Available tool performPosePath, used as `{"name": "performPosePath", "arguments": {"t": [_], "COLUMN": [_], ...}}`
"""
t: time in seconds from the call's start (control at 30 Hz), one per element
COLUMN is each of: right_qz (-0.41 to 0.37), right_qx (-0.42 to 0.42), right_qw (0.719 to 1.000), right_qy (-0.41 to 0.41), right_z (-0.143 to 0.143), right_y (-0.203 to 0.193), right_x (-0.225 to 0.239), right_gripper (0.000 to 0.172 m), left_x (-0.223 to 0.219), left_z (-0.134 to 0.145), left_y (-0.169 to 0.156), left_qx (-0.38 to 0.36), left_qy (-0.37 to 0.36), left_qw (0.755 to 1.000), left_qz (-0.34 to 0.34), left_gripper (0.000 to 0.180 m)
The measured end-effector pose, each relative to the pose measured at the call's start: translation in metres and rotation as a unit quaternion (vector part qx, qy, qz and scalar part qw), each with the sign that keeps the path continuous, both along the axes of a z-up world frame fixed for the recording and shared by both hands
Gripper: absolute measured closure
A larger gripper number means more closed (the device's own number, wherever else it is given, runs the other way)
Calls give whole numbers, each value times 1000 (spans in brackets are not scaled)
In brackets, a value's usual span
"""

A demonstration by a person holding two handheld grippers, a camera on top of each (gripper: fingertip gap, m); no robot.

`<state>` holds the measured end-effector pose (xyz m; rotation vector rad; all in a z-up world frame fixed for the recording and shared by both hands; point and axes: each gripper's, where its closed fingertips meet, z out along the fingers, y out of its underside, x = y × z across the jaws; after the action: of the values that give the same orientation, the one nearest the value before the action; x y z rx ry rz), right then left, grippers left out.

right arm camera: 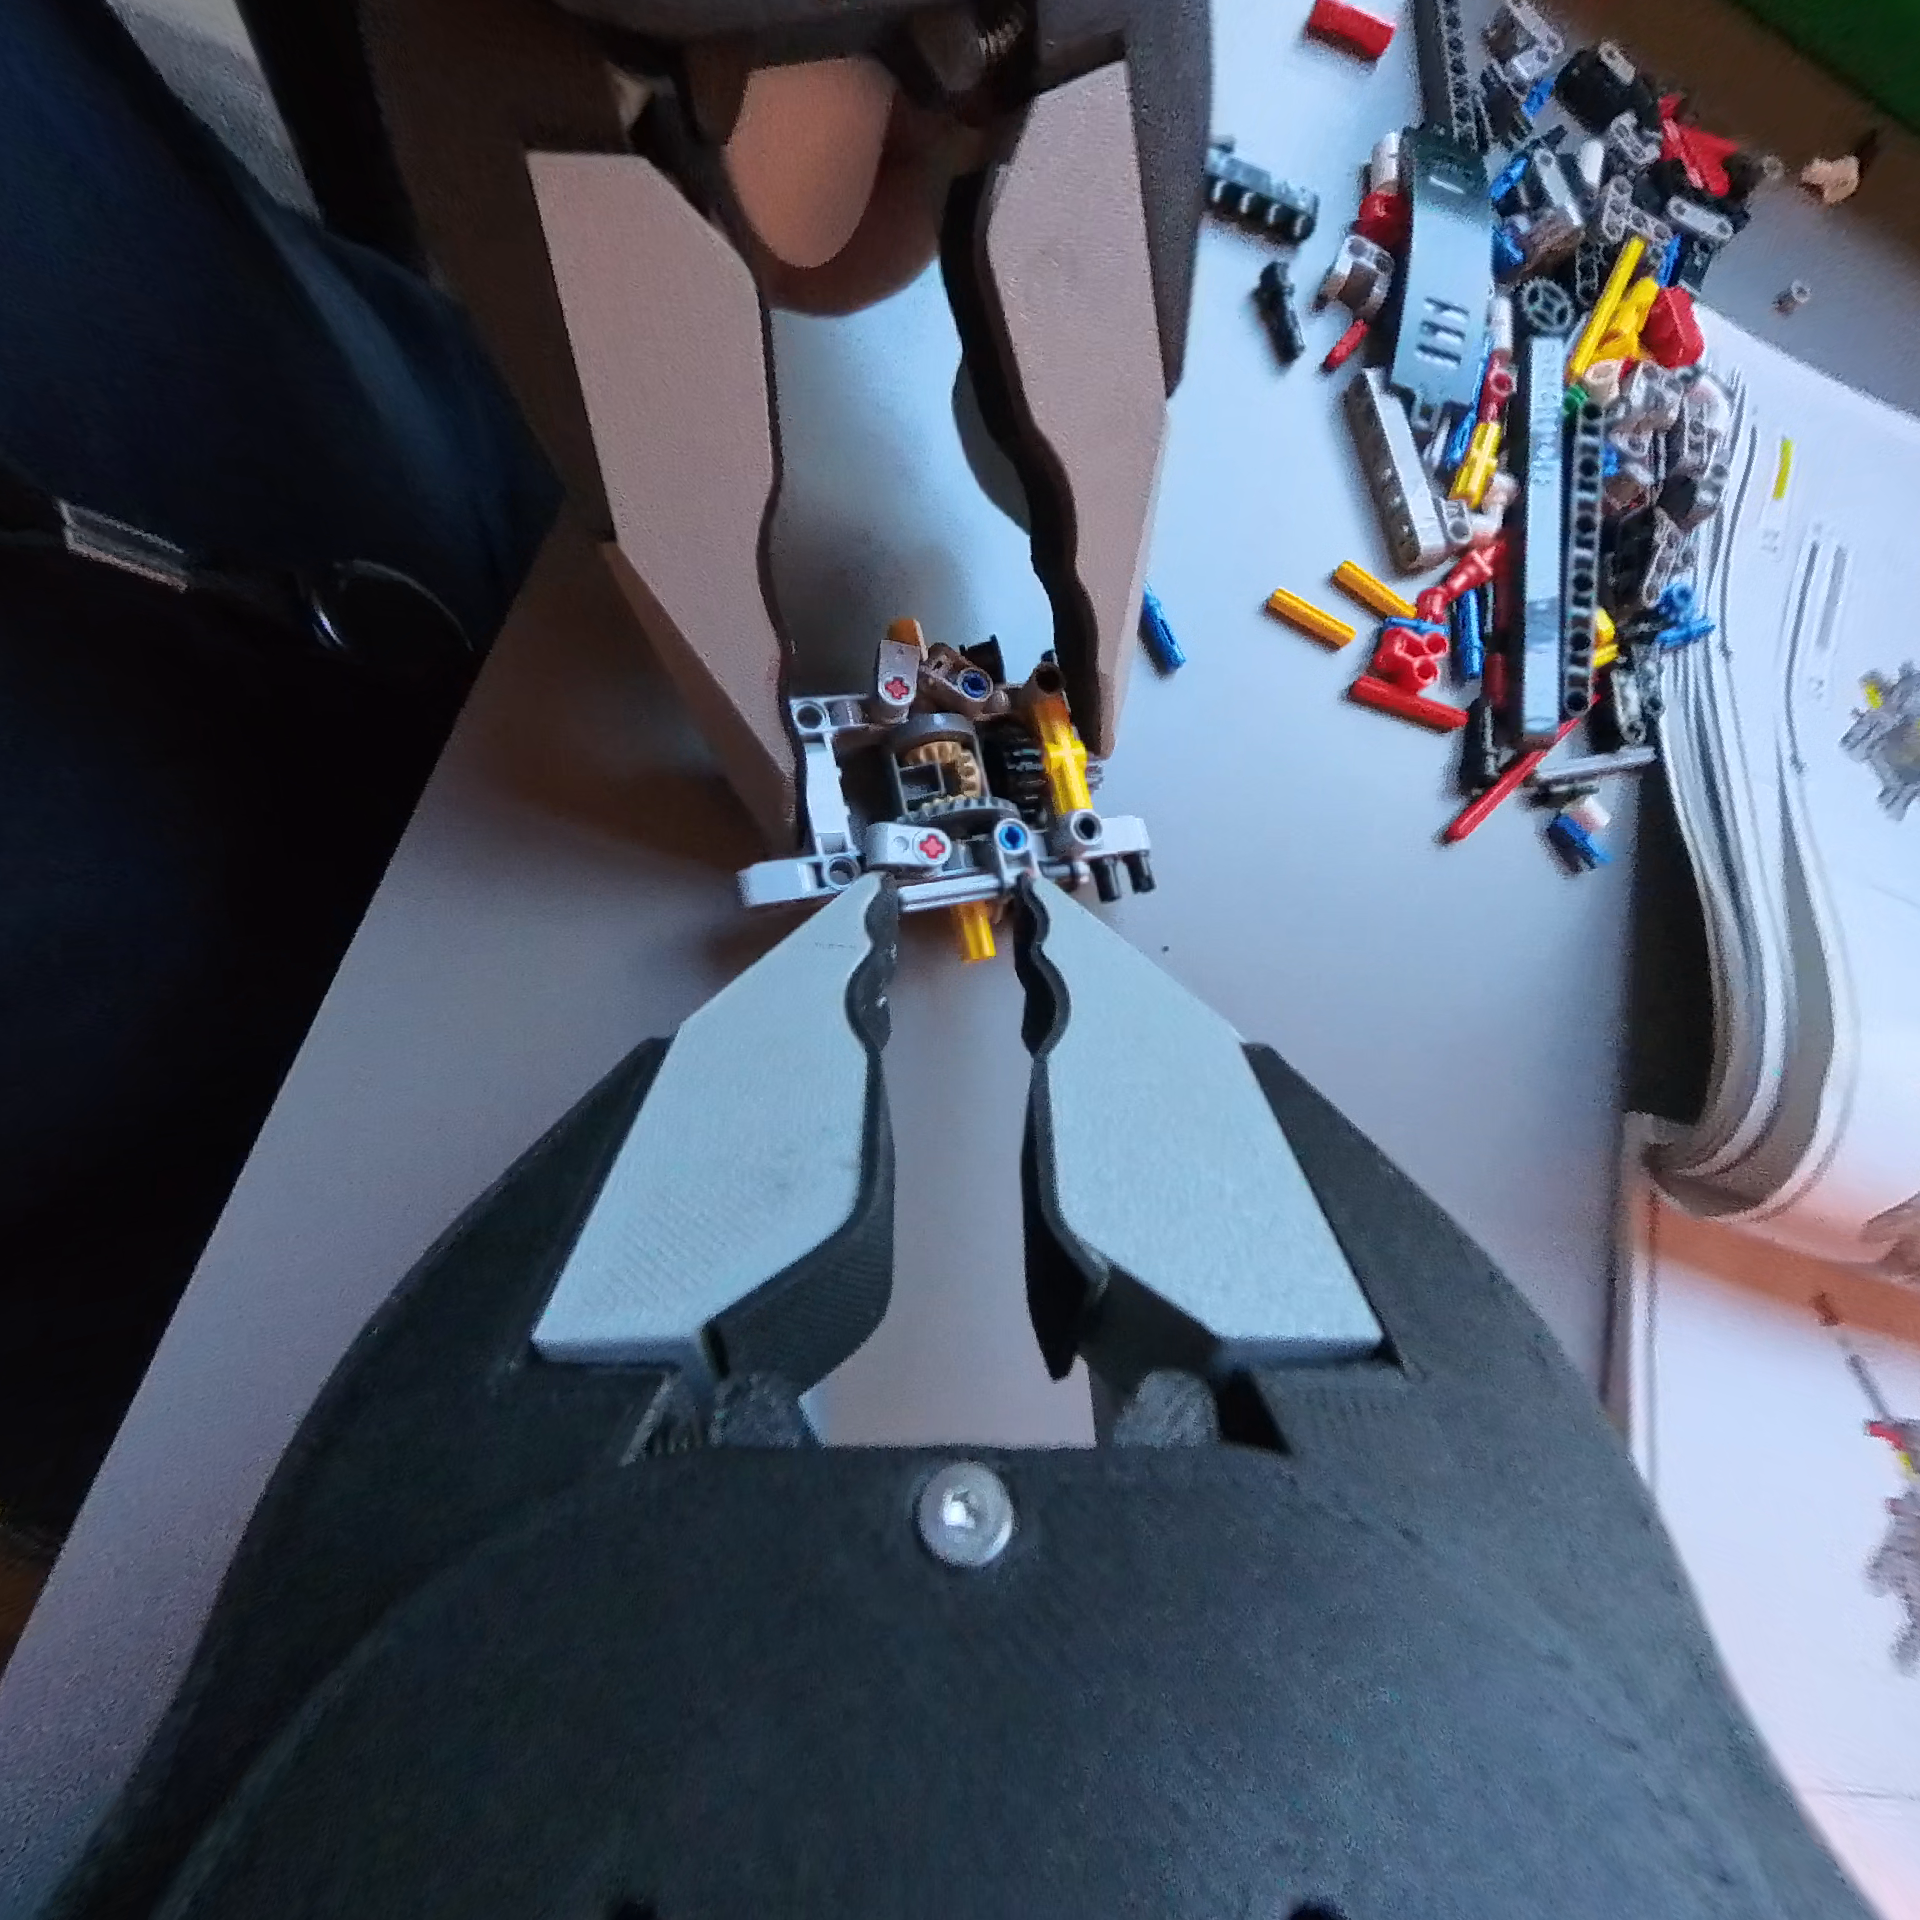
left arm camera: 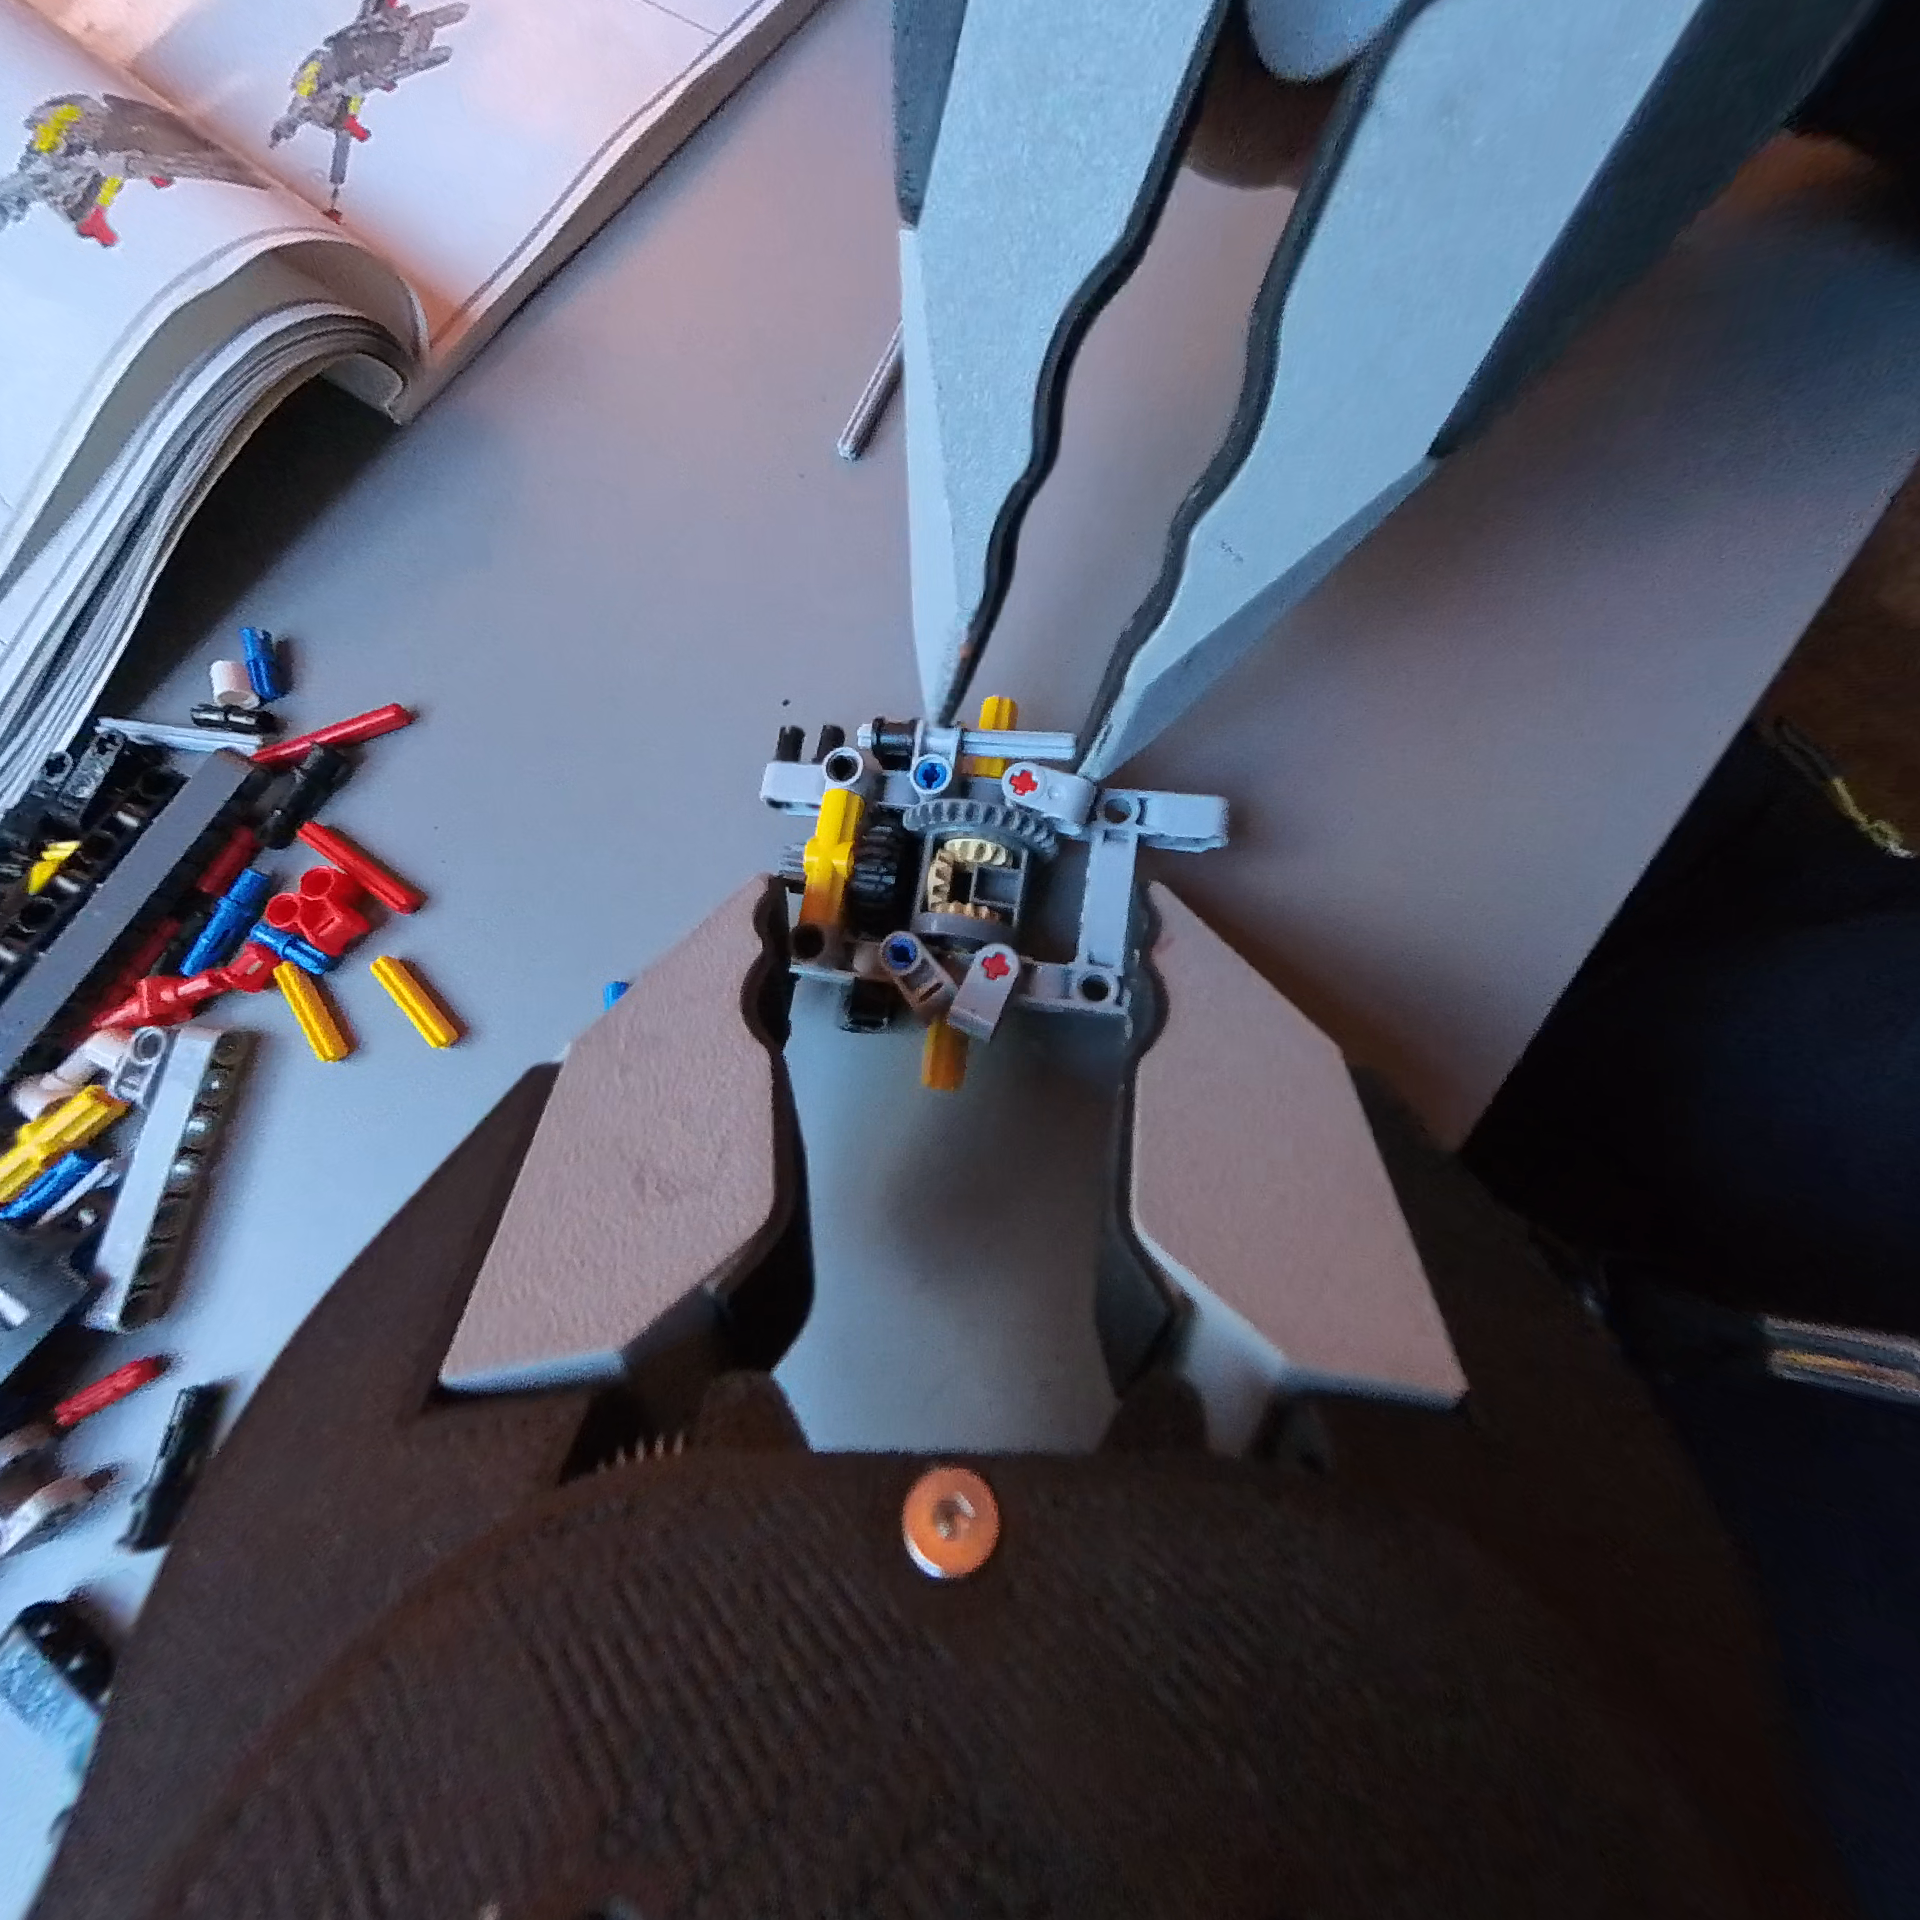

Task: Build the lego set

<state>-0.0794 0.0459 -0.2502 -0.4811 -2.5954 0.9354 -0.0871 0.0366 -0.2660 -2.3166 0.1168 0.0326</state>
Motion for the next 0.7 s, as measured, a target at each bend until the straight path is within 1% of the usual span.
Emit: {"name": "performPosePath", "arguments": {"t": [0.07,0.17,0.4,0.53,0.57,0.6,0.67,0.7], "right_qz": [-9,-8,-3,-17,-18,-12,1,22], "right_qx": [-17,-14,-8,-9,-10,-42,-45,-53], "right_qw": [1000,1000,1000,1000,1000,999,999,998], "right_qy": [-7,-3,-14,-2,1,4,-10,-26], "right_z": [0,0,1,1,2,7,4,4], "right_y": [1,0,0,0,0,-9,-14,-17], "right_x": [0,0,0,-2,-2,-1,2,8], "right_gripper": [153,153,155,155,172,172,172,172], "left_x": [0,0,0,-5,-17,-11,-11,-9], "left_z": [0,0,0,1,2,1,1,1], "left_y": [0,0,0,0,0,1,1,2], "left_qx": [3,4,-1,9,14,14,10,12], "left_qy": [-5,1,-13,-8,11,14,47,54], "left_qw": [1000,1000,1000,1000,999,1000,999,998], "left_qz": [1,3,-4,13,45,17,5,-2], "left_gripper": [117,117,117,117,117,117,117,117]}}
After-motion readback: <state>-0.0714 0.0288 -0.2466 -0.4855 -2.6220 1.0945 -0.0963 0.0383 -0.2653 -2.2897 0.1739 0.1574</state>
